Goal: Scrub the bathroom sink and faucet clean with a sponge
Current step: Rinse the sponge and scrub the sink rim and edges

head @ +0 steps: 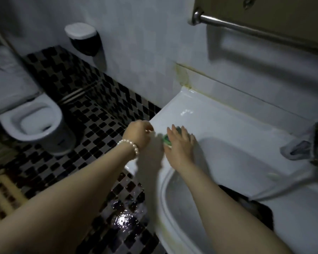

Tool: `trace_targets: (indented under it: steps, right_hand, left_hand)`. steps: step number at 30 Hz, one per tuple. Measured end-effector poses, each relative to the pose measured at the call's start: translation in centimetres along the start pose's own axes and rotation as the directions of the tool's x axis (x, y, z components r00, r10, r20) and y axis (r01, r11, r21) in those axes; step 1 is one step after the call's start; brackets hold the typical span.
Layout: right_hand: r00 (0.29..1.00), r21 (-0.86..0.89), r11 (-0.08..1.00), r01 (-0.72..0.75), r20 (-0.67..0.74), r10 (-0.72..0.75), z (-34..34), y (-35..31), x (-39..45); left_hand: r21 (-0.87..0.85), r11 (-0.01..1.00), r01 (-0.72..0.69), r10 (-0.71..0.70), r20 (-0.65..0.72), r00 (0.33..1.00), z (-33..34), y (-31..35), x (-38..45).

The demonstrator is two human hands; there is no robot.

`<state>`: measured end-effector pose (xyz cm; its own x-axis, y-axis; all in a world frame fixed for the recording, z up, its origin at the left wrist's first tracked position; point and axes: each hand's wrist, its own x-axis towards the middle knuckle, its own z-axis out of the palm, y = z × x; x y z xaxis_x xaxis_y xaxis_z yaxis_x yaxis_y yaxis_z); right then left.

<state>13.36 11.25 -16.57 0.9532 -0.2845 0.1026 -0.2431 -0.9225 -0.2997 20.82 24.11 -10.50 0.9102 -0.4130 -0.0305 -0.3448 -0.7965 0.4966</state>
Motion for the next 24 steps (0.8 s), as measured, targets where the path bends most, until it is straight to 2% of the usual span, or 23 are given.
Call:
trace_targets:
  steps: [2, 4, 5, 6, 8, 11, 13, 17, 21, 24]
  right_hand:
    - [0.975, 0.069, 0.976, 0.207, 0.068, -0.211, 0.5, -1.9, -2.7]
    - [0.912, 0.116, 0.924, 0.365, 0.156, -0.380, 0.6, -2.1, -5.5]
    - [0.887, 0.098, 0.911, 0.400, 0.208, -0.412, 0.4, -1.6, -6.2]
    - [0.882, 0.033, 0.914, 0.405, 0.251, -0.399, 0.1, -0.8, -6.1]
    - [0.924, -0.124, 0.940, 0.318, 0.262, -0.278, -0.3, -0.4, -3.9]
    - [0.975, -0.138, 0.984, 0.116, 0.203, -0.086, 0.1, -4.4, 0.4]
    - [0.965, -0.048, 0.989, 0.140, 0.230, -0.125, 1.5, -8.6, 1.2]
    - [0.902, 0.035, 0.940, 0.339, 0.270, -0.336, 2.8, -12.7, -2.6]
    - [0.876, 0.094, 0.918, 0.385, 0.274, -0.396, 1.6, -9.2, -8.7]
    - [0.876, 0.146, 0.928, 0.343, 0.309, -0.372, 0.2, -5.5, -14.9]
  left_hand:
    - [-0.067, 0.995, 0.074, -0.074, -0.004, 0.997, -1.5, -2.3, -0.5]
    - [-0.088, 0.993, 0.082, -0.075, 0.081, 0.994, -2.4, -3.7, -1.1]
    - [-0.087, 0.994, 0.072, -0.059, 0.145, 0.988, -2.7, -4.1, -1.4]
    - [-0.090, 0.994, 0.058, -0.040, 0.192, 0.981, -2.8, -4.4, -1.8]
    - [-0.123, 0.991, 0.050, -0.024, 0.200, 0.980, -3.0, -5.0, -2.3]
    - [-0.267, 0.955, 0.132, -0.111, 0.092, 0.990, -3.0, -6.4, -2.9]
    - [-0.327, 0.929, 0.174, -0.181, 0.009, 0.983, -3.0, -7.6, -3.5]
    - [-0.367, 0.902, 0.227, -0.268, -0.067, 0.961, -3.4, -9.5, -5.1]
    - [-0.314, 0.924, 0.220, -0.228, 0.010, 0.974, -3.5, -9.4, -6.1]
    - [-0.327, 0.928, 0.180, -0.152, 0.108, 0.982, -3.1, -7.6, -6.8]
